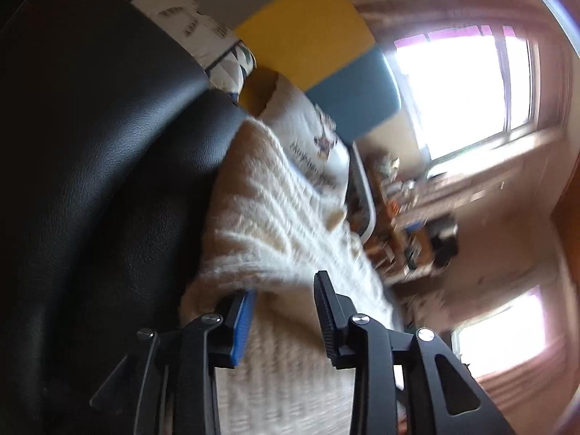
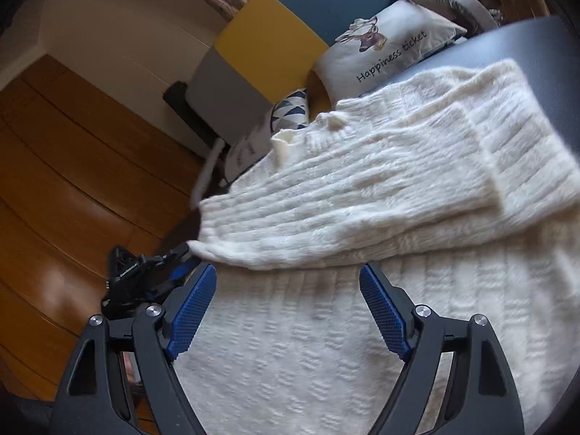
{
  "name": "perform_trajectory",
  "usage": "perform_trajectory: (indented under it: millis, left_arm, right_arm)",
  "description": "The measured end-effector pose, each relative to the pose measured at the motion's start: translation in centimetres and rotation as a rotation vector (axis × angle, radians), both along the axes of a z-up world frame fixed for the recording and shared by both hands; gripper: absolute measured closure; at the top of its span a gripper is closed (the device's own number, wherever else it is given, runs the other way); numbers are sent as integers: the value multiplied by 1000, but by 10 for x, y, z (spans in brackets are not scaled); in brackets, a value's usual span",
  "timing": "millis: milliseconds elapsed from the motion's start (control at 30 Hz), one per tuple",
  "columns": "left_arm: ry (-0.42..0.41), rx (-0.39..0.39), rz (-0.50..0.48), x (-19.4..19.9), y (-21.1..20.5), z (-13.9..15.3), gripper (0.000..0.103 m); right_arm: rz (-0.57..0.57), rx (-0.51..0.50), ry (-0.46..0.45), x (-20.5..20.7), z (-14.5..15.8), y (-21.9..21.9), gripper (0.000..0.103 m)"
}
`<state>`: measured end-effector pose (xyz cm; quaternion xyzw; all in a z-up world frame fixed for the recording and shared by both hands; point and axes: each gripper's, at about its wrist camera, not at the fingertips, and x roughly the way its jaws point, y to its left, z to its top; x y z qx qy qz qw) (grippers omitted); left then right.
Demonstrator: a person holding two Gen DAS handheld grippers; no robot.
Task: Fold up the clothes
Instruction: 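Raise the open right gripper above the folded sweater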
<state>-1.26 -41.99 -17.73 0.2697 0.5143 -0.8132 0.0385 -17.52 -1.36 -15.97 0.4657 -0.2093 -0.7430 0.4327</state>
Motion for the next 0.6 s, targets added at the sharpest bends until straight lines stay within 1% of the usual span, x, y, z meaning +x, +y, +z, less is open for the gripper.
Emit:
perform_trajectory:
  millis: [67,100,167,233,300,367,400,433,467,500,533,600]
  left_arm:
    - [10,13,28,5,0,-1,70]
    - [14,19,41,8,0,-1,69]
    - [-3,25,61,7,-3,-3,68]
    - [-24,60,77,2,-8,-8,68]
    - [-46,79,99,-1,-10,-11,68]
    - [-74,61,135,-4,-8,-13,72]
    - [-88,41,155,-4,-6,-13,77]
    - [-97,-6,172,-2,-3,-8,88]
    - [-106,-60,187,0,0,-3,90]
    - [-118,-135,196,1,5,5,91]
    - [-144,-251,200,1,13,15,93]
    - [-185,-458,201,-2,32,29,93]
  right_arm:
    - [5,-6,-9,4,-3,0,19]
    - [4,8,-10,5,-6,-1,19]
    - [-1,30,-11,7,-11,-3,19]
    - [-5,28,-6,8,-11,-4,19]
    - [-7,31,1,8,-10,-5,19]
    - [1,49,16,10,-9,-8,19]
    - [6,64,26,10,-9,-10,19]
    - [11,81,36,11,-9,-12,19]
    - [16,95,45,12,-10,-13,19]
    - [19,108,55,13,-10,-15,19]
    - [20,115,64,13,-9,-15,19]
    - [20,119,70,13,-11,-14,19]
